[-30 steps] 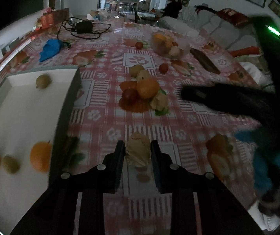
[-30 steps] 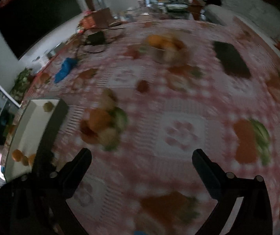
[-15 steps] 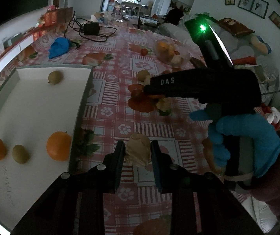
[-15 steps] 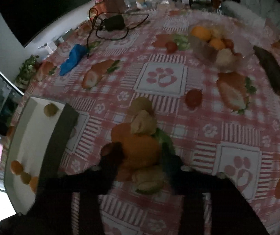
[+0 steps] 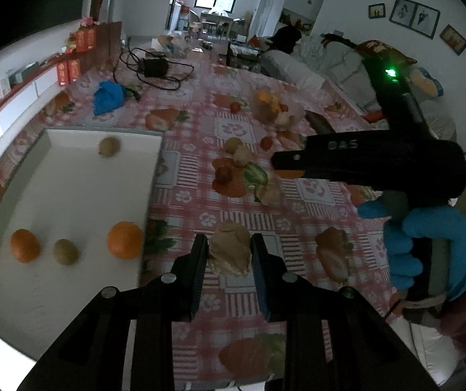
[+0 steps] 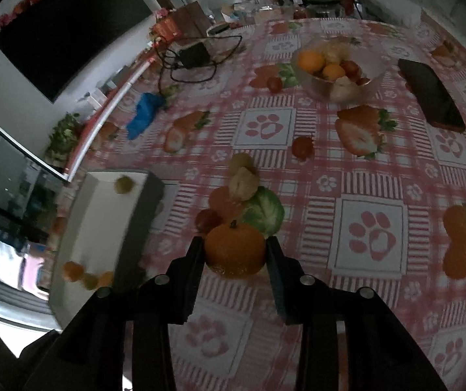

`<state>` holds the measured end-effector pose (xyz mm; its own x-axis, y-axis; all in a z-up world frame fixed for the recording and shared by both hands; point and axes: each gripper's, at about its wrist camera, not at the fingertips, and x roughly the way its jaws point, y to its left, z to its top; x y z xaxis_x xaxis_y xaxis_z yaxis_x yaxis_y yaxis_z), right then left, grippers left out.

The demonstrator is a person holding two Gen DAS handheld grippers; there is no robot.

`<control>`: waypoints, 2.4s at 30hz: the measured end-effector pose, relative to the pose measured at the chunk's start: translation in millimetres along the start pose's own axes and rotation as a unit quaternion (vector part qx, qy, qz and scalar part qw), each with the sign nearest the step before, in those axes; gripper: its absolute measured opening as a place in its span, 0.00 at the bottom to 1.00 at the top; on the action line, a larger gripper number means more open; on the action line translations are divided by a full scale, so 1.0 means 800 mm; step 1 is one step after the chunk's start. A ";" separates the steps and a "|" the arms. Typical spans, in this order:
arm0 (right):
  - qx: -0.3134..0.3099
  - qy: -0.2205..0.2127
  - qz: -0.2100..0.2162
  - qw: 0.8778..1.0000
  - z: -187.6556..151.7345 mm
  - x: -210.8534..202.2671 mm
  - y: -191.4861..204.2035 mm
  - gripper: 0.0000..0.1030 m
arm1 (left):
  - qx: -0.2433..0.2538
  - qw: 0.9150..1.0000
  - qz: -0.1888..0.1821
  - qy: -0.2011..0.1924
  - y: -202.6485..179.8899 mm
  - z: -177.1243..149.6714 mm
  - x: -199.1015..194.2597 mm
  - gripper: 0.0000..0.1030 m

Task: Organize fruits
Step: 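Close the right tool on an orange while the left tool lifts its pale fruit, then carry the pale fruit and the orange in both tools over the white tray, then open the left tool over the tray while the right tool releases its orange, then move both open tools back above the fruit pile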

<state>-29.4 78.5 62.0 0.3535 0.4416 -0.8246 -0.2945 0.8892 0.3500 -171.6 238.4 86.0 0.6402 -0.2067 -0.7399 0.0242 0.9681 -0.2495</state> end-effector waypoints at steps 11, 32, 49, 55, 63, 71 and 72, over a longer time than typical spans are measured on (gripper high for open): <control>-0.034 -0.004 0.023 0.999 -0.005 -0.036 0.079 0.38 | -0.022 0.997 0.053 -0.046 0.082 0.032 -0.077 0.29; -0.130 0.091 0.053 0.986 -0.034 0.107 0.228 0.38 | -0.088 0.987 0.131 0.009 0.211 0.004 -0.010 0.31; -0.005 0.042 0.097 0.994 -0.005 0.044 0.171 1.00 | -0.105 0.982 0.150 -0.050 0.187 0.006 -0.057 0.78; 0.104 0.026 0.086 0.991 -0.011 0.005 0.081 1.00 | -0.087 0.987 0.120 -0.066 0.131 0.007 -0.076 0.78; 0.137 -0.001 -0.023 0.990 -0.056 -0.027 0.000 1.00 | -0.112 0.991 0.045 -0.057 0.027 -0.018 -0.047 0.79; 0.129 0.015 -0.137 0.982 -0.117 -0.026 -0.075 1.00 | -0.116 0.992 0.036 -0.023 -0.052 -0.034 0.000 0.79; 0.136 0.020 -0.140 0.980 -0.119 -0.025 -0.082 1.00 | -0.119 0.992 0.040 -0.029 -0.058 -0.033 0.000 0.79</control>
<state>-101.6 0.0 12.8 0.3494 0.1745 -0.9206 0.0600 0.9763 0.2078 -192.9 190.0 81.4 0.6758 -0.1164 -0.7279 -0.2061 0.9182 -0.3382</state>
